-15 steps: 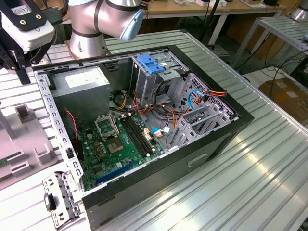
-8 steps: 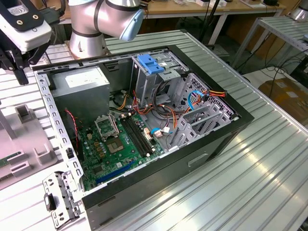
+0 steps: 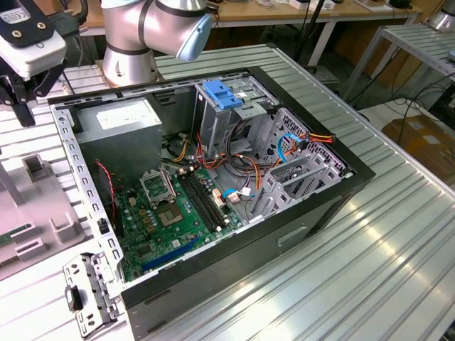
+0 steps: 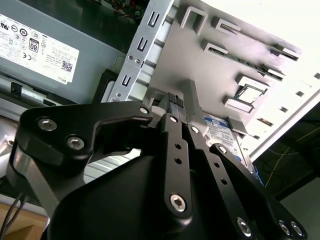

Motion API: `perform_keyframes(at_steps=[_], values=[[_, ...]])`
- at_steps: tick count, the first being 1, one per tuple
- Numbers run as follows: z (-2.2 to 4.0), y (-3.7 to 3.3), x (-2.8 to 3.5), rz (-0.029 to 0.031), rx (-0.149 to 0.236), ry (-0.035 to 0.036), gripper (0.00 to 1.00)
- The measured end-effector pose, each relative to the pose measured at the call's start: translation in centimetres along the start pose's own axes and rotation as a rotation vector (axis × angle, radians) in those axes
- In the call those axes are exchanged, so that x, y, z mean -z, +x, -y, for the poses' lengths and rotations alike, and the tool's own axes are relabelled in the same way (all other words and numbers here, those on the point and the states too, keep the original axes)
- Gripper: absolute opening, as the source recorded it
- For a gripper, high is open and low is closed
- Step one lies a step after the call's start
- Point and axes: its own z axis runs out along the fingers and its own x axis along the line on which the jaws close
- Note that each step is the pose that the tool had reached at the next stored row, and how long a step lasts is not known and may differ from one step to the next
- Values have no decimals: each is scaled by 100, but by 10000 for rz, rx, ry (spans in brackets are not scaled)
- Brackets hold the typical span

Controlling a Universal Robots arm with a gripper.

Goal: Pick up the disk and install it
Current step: 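Reach for the disk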

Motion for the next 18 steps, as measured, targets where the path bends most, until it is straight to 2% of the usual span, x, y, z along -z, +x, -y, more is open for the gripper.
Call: perform_keyframes(at_steps=[18], values=[[13, 177, 0, 0, 0, 0, 11]])
